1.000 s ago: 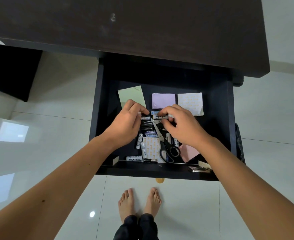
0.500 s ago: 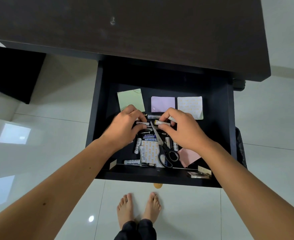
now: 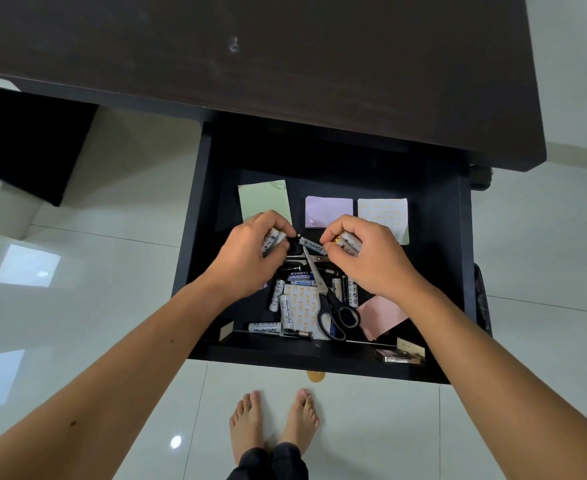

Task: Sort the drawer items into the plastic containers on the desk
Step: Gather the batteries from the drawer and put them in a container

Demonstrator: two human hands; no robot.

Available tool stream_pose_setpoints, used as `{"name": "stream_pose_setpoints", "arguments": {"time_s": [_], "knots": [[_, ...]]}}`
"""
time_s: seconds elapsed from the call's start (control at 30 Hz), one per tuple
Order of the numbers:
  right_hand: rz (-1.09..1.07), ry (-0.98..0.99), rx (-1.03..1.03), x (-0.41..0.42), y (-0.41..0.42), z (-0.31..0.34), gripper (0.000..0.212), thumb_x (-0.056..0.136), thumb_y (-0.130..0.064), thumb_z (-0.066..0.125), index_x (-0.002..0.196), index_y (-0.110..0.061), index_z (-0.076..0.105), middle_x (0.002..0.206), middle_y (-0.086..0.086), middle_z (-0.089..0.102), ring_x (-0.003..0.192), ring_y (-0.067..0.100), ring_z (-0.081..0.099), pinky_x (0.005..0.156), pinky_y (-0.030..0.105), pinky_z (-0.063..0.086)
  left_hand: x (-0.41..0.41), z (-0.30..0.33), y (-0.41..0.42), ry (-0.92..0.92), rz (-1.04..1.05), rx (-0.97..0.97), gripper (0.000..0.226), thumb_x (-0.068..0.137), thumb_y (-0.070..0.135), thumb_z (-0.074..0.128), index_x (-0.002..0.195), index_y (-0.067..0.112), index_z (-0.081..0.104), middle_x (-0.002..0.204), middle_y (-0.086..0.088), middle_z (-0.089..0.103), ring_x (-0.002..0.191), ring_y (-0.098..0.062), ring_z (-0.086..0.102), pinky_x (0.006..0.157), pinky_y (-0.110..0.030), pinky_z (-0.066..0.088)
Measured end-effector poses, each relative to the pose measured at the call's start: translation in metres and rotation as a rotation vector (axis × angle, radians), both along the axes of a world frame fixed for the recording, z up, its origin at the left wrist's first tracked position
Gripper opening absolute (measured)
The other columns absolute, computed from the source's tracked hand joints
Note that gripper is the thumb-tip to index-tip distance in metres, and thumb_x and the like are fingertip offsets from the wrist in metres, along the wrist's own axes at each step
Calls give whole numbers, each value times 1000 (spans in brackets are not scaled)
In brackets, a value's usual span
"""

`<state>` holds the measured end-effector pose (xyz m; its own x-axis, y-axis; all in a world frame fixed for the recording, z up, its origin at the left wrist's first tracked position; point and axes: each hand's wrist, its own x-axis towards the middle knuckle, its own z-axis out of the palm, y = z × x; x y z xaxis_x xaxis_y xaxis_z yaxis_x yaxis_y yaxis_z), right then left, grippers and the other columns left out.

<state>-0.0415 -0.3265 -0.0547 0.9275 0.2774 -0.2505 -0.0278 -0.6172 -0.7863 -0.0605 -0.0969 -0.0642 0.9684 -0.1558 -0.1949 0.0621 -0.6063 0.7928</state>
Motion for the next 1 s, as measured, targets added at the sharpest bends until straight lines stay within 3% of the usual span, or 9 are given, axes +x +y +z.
{"name": "stream_pose_setpoints", "arguments": {"time_s": [0.1, 0.27, 0.37, 0.47, 0.57, 0.67, 0.77, 0.87, 1.0], "knots": [[71, -51, -170, 2, 4, -10, 20, 96, -28, 76, 116, -27, 76, 109, -11, 72, 100, 6, 65, 86, 26, 50, 1, -2, -1, 4, 44, 16, 15, 101, 9, 60, 106, 22, 65, 106, 5, 66, 80, -29, 69, 66, -31, 55], [104, -30, -265, 5, 8, -15, 18, 97, -35, 74, 112, -25, 74, 114, -8, 69, 108, 17, 61, 86, 30, 44, 5, -7, -1, -132, 22, 62, 15, 97, 13, 68, 110, 20, 72, 106, 1, 65, 94, -15, 65, 79, -22, 53], [59, -43, -210, 4, 4, -9, 13, 97, -33, 74, 106, -24, 70, 111, -6, 69, 100, 17, 64, 77, 25, 45, 8, -12, 1, -155, -11, 113, 25, 96, 17, 74, 121, 20, 73, 105, -2, 67, 96, -16, 65, 85, -23, 52], [-37, 21, -102, 1, -6, 0, 14, 96, -32, 76, 105, -26, 67, 96, -8, 71, 77, 11, 68, 61, 14, 49, 10, -13, 1, -135, -6, 136, 35, 94, 23, 78, 128, 21, 72, 102, -3, 66, 95, -18, 63, 85, -25, 49], [-50, 142, 82, -1, -17, 6, 20, 98, -24, 75, 115, -30, 68, 95, -3, 75, 77, 10, 74, 70, 26, 62, 11, -14, 1, -144, -11, 140, 37, 92, 24, 79, 129, 22, 73, 102, -3, 70, 96, -17, 65, 86, -23, 47], [-30, 189, 191, -3, -22, 9, 38, 101, -16, 70, 134, -36, 67, 99, 1, 76, 77, 16, 75, 76, 32, 64, 13, -15, 1, -155, -41, 181, 34, 92, 21, 79, 126, 24, 75, 96, -2, 69, 90, -18, 64, 81, -22, 46], [-73, 226, 286, -6, -23, 10, 31, 101, -9, 69, 119, -33, 74, 103, 5, 75, 84, 20, 78, 72, 36, 62, 15, -15, 0, -161, -57, 210, 30, 91, 19, 80, 121, 24, 78, 89, 2, 63, 83, -17, 62, 78, -26, 50], [-118, 244, 318, -7, -28, 9, 10, 97, -21, 77, 106, -25, 76, 99, 9, 76, 90, 36, 77, 72, 41, 61, 15, -14, -2, -175, -62, 227, 25, 90, 19, 81, 115, 20, 79, 87, 6, 58, 80, -16, 58, 76, -31, 54], [-130, 256, 266, -11, -39, 12, 15, 92, -20, 82, 100, -14, 71, 95, 10, 78, 90, 33, 80, 74, 44, 65, 16, -10, -1, -156, -29, 195, 17, 89, 19, 82, 105, 17, 77, 94, 6, 63, 84, -12, 57, 79, -28, 50]]}}
